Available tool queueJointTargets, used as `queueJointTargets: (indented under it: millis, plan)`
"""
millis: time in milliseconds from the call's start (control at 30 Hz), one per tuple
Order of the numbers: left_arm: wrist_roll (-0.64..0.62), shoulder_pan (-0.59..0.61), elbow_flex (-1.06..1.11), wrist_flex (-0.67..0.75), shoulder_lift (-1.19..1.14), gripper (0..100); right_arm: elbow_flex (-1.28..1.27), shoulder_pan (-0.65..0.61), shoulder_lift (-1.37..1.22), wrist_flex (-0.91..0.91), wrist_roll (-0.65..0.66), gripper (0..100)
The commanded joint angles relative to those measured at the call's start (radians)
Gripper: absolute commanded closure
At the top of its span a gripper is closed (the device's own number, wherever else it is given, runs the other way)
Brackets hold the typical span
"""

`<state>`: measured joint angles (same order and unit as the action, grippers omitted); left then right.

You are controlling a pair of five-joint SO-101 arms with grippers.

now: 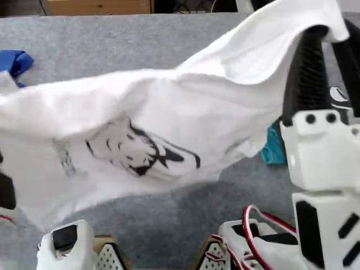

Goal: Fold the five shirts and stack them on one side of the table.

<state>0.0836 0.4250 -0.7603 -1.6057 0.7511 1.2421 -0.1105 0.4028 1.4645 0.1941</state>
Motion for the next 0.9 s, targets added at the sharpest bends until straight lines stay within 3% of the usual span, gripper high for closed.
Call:
queueJointTargets:
  millis: [0, 133, 267, 467, 633, 867]
  plan:
    - [-0.003, -0.01, 0.044, -0.018, -0.021, 97, -0.064, 0.018, -0.015, -0.023, 0.0, 98.7]
    - [-0.003, -0.01, 0.22, 0.049, -0.021, 97, -0.24, 0.014, -0.016, -0.049, 0.0, 98.7]
    - [-0.003, -0.01, 0.498, 0.244, -0.023, 97, -0.47, 0.012, -0.016, -0.152, 0.0, 98.7]
    - [0.0, -0.012, 0.972, 0.749, -0.025, 97, -0.794, 0.009, -0.077, -0.348, 0.038, 98.7]
    - [0.003, -0.038, 1.268, 1.204, -0.028, 97, -0.817, 0.012, -0.283, -0.454, 0.035, 98.7]
    - [0.018, -0.028, 1.175, 1.252, -0.213, 97, -0.478, -0.023, -0.561, -0.454, 0.035, 98.7]
